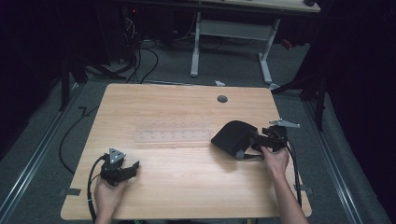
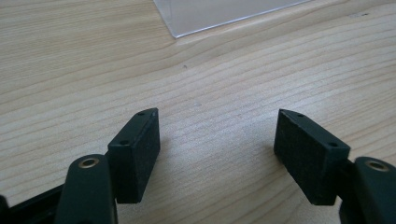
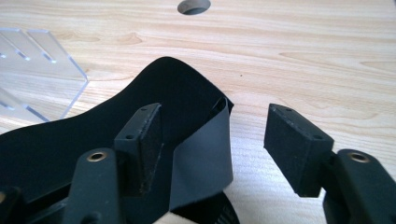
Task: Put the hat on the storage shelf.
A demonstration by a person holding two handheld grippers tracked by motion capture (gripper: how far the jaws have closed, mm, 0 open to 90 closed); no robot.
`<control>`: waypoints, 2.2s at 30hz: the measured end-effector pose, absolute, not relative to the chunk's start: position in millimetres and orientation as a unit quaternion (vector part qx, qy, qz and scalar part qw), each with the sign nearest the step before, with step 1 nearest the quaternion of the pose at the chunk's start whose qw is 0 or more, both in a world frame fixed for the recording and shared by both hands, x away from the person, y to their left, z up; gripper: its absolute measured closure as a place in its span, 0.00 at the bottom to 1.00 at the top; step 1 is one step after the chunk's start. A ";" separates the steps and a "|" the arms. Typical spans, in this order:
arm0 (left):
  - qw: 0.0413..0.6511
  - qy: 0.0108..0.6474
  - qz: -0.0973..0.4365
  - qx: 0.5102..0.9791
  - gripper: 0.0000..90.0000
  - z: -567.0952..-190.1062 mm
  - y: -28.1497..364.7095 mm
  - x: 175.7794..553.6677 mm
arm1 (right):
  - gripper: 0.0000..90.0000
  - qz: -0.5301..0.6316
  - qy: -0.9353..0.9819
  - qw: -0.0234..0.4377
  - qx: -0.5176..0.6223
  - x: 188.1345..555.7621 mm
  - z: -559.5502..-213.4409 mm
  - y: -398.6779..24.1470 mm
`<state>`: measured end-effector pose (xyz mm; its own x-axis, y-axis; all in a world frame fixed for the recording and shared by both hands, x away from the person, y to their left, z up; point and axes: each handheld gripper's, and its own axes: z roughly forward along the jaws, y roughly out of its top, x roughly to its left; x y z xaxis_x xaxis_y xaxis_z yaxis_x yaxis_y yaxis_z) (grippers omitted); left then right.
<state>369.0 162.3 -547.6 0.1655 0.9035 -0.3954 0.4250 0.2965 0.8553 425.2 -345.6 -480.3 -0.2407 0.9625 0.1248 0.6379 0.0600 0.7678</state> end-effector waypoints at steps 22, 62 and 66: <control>0.530 0.605 0.227 0.549 0.35 -547.8 162.1 369.0 | 0.47 0.375 0.707 0.164 0.576 447.7 -504.5 -343.7; 0.533 0.601 0.221 0.553 0.35 -547.6 161.2 368.1 | 0.96 0.441 0.747 0.140 0.477 410.5 -470.7 -336.6; 0.532 0.600 0.218 0.556 0.33 -547.6 161.0 368.0 | 0.96 0.444 0.746 0.142 0.476 405.0 -466.3 -335.4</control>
<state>368.0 161.0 -547.6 0.1841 0.8995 -0.3964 0.4353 0.2869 0.8533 405.0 -335.4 -466.3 -0.5066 0.8361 0.2103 0.5839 0.1533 0.7972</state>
